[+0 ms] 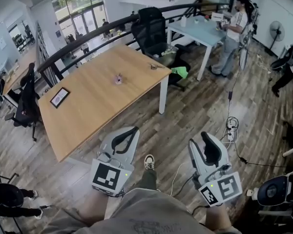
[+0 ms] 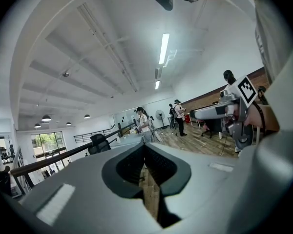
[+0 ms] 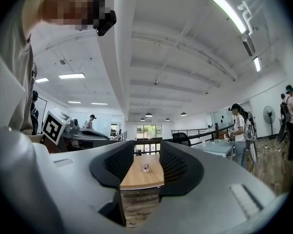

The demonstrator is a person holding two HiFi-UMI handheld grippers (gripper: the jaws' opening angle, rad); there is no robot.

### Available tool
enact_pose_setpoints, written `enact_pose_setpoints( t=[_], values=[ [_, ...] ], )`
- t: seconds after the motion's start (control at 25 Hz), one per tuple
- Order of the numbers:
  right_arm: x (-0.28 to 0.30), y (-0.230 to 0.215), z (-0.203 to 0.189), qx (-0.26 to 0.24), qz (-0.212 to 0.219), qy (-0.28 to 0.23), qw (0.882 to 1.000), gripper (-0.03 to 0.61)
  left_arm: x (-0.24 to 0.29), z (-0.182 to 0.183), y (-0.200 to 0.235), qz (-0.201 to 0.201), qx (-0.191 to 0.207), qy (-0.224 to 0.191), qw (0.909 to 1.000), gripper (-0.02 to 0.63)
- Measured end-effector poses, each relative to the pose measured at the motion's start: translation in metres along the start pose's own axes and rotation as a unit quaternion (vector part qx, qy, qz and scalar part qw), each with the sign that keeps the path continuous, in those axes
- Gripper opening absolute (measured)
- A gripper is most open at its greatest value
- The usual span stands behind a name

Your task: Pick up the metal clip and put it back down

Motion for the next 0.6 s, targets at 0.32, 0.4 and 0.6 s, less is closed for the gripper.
enact_pose_setpoints(
  t=[0.32, 0.4, 0.6],
  values=[
    [0.085, -0.047, 0.003, -0.012, -0.003, 0.022, 1.0, 0.147, 0.075, -0.02, 0.056, 0.001, -0.028, 0.016, 0.9995, 0.002],
    [0.111, -0.062, 0.004, -0.012, -0.009, 0.026, 1.0, 0.147, 0.099, -0.025, 0.073, -0.006, -0.018, 0.012, 0.9998, 0.002],
    [0.18, -0.096, 0.005, -0.017, -0.023, 0.056, 0.998, 0.147, 0.156, -0.035, 0.125, -0.019, 0.002, 0.01, 0.9998, 0.002]
  ],
)
Point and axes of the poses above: the fingertips, and each gripper's own axes: x forward along the fingers, y to its left, z out of its top, the point moved 3 cm from there along -x, backward along the fingers, and after that the axes turned 10 degrees about x, right-handed, at the moved point
